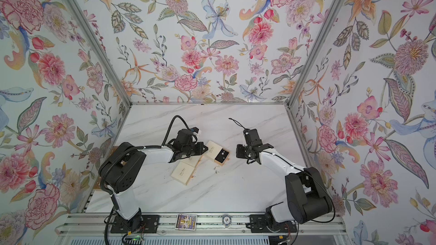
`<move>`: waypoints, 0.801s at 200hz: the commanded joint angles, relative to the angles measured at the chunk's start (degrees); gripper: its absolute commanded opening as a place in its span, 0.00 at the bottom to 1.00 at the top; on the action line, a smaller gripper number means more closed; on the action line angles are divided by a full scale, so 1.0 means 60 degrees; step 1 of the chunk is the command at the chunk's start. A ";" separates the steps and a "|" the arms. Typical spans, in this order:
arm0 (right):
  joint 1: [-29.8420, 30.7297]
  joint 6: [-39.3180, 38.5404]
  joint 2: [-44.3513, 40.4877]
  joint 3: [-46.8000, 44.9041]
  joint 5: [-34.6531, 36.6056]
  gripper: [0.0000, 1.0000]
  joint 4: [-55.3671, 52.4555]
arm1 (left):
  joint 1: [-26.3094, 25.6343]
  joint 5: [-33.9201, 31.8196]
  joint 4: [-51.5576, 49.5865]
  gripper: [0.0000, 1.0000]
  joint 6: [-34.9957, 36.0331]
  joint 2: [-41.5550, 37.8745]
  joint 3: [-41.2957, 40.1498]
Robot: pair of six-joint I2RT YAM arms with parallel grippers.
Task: Take out the earrings from the drawer-style jewelry box
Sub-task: Place the earring at the center of the board.
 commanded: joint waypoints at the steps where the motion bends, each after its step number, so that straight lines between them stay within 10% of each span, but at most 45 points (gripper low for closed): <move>1: -0.0173 0.0191 0.0157 -0.0159 -0.0665 0.13 0.0175 | 0.0075 -0.0092 -0.0910 0.00 0.0034 -0.0029 -0.0203; 160: -0.0144 0.0398 0.1627 0.0056 -0.1307 0.16 0.1009 | 0.0096 -0.0110 -0.0896 0.00 0.0019 -0.0038 -0.0251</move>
